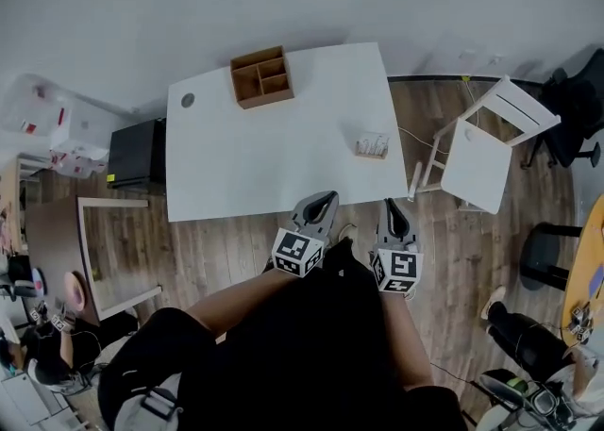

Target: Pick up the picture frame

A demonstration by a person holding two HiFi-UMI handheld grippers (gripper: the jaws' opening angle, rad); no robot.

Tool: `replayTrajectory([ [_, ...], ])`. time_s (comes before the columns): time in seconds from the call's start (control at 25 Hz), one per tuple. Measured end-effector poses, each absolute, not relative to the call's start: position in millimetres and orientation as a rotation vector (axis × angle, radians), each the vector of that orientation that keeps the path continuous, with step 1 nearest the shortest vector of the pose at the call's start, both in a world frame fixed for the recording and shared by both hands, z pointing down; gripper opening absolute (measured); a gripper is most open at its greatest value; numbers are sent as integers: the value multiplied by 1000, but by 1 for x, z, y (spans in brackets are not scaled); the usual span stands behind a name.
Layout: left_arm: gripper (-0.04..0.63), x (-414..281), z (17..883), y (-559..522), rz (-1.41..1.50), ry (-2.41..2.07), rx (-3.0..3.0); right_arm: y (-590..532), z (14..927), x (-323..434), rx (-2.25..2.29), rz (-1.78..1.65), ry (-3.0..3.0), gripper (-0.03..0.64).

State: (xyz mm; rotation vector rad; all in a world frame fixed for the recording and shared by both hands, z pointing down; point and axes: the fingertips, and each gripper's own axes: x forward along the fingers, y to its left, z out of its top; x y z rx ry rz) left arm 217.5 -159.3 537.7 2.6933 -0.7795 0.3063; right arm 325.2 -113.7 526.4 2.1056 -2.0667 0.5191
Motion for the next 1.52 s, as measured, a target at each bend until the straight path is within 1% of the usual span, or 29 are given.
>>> replayTrajectory([
  [0.2,17,243,563,-189,341,-874,2667,-148,559,351,1987,577,-2092,37],
  [0.44,17,271,602,-218,392,-886,2641,-181,603,370,1879,616,-2078,38],
  [0.76,18,299,672,-236,560,-860,2604,-212,665,397,1829,644,-2005,38],
  [0.88,36,302,690,-244,589,-863,2594,-224,685,402,1788,633,-1989,41],
  [1.0,78,306,705,-253,616,-868,2578,-233,701,407,1760,645,-1985,57],
  [1.08,84,307,714,-259,629,-884,2557,-236,712,410,1744,678,-1984,82],
  [1.2,97,310,724,-269,644,-905,2531,-239,725,412,1714,711,-1985,94],
  [1.36,111,318,736,-276,665,-883,2520,-244,737,409,1689,746,-1990,95],
  [1.52,112,326,742,-280,677,-875,2519,-250,741,405,1670,749,-1998,95],
])
